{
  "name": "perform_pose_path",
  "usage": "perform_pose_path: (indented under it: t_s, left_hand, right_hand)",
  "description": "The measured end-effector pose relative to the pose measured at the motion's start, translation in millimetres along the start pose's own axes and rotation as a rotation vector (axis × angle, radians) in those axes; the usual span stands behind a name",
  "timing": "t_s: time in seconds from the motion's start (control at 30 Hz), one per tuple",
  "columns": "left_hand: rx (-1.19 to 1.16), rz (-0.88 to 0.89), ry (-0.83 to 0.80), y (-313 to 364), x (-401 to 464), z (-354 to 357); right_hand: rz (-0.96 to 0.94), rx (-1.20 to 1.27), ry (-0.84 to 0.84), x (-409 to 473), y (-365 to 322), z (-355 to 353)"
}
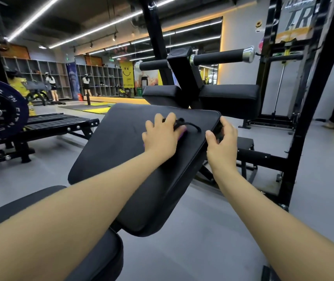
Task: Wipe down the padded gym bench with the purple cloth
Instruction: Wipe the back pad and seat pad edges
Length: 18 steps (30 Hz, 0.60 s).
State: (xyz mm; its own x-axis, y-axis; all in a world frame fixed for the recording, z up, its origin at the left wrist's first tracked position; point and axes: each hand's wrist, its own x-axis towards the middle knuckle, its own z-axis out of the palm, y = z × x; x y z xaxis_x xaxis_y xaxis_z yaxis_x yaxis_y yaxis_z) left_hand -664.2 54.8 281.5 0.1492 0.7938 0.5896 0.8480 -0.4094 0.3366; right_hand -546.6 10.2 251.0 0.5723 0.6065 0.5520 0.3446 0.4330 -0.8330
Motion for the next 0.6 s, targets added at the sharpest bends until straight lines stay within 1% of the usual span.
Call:
perform_pose_path:
  t_s: [0.07,0.13,0.23,0.3,0.37,0.47,0.53,0.6]
  left_hand:
    - [-0.014,-0.067,0.01,9.5,13.9,3.5]
    - [0.015,-0.045,0.031,13.6,6.5,2.7]
    - [0.056,0.074,0.058,7.5,-36.7,1.9]
    - [0.062,0.187,0.138,1.5,-70.7,2.7]
    - [0.065,0.243,0.205,-1.3,-85.7,2.5]
    - [0.101,0.195,0.095,2.3,-63.5,1.5]
    - [0.067,0.134,0.042,11.6,-38.8,0.1]
    - [0.031,0.072,0.039,19.2,-23.4,2.0]
  right_hand:
    - [0.002,-0.008,-0.001,0.7,-1.5,-1.4]
    - [0.01,-0.02,-0.002,0.7,-3.1,-1.9]
    - [0.022,-0.034,0.003,0.7,-5.1,-2.1]
    - [0.036,-0.035,0.009,0.5,-6.5,-2.2]
    - [0.044,-0.036,0.006,0.4,-8.3,-2.4]
    - [0.039,-0.042,0.006,-0.3,-9.7,-2.9]
    - [0.047,-0.045,0.007,-0.4,-12.1,-3.3]
    - [0.063,-0.041,0.008,-0.5,-14.9,-4.2]
